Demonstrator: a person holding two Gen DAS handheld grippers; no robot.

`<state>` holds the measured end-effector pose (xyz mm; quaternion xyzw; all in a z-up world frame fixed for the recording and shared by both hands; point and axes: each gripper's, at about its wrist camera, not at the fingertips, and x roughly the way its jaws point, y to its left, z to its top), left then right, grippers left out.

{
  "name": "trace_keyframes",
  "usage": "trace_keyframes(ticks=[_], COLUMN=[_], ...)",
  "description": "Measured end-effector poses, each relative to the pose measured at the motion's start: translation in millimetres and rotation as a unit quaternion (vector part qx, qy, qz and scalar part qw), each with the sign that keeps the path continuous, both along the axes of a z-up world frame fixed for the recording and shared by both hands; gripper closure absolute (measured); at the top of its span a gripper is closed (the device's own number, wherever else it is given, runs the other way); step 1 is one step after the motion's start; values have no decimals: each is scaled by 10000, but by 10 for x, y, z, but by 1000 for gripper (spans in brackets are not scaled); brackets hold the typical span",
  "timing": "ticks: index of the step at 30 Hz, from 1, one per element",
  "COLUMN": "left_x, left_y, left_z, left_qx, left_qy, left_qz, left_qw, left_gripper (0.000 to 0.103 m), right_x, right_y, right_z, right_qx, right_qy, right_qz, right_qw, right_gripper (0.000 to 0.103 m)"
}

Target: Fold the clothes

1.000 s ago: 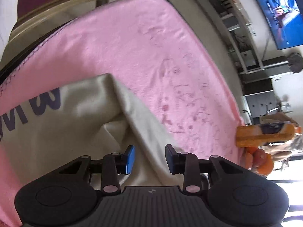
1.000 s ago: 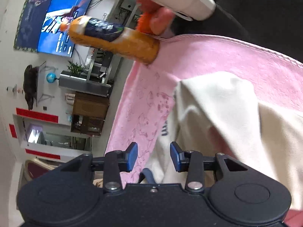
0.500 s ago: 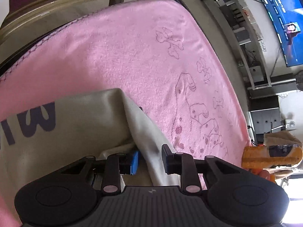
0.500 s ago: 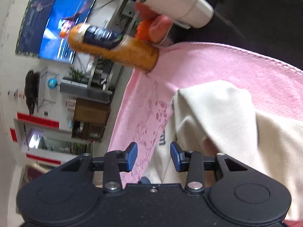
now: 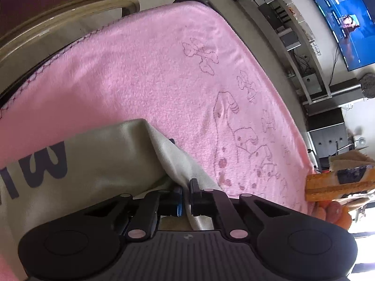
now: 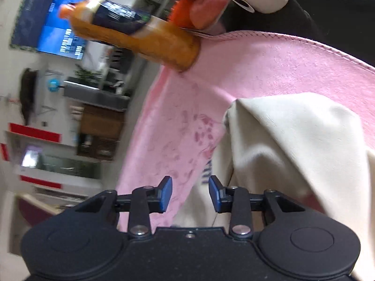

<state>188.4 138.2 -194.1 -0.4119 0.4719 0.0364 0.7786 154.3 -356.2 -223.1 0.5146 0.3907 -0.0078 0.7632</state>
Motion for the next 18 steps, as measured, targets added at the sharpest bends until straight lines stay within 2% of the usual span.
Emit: trace_keyframes(ticks=[3, 5, 12, 17, 18], left_x=[-4, -3, 0, 15, 19], left_y=[24, 33, 64, 66, 64], left_z=[-14, -21, -49, -58, -59], left_qx=[-36, -61, -148, -143, -137], left_qy=[15, 27, 67, 51, 44], left_qz=[20, 32, 75, 70, 66], left_qw=[10000, 10000, 9998, 9999, 9999], left_gripper=[99, 99, 97, 96, 96], right_x=[123, 112, 250, 358, 392], right_y=[22, -39, -155, -90, -78], right_z=[-110, -168, -309, -296, -287], right_qx=[-468, -523, -92, -308, -361], right_qy=[536, 665, 228, 147, 162], right_qz=[-256, -476, -560, -439, -416], right_qw=[9971, 9953, 9981, 9985, 9983], right_gripper=[77, 82, 82, 83, 89])
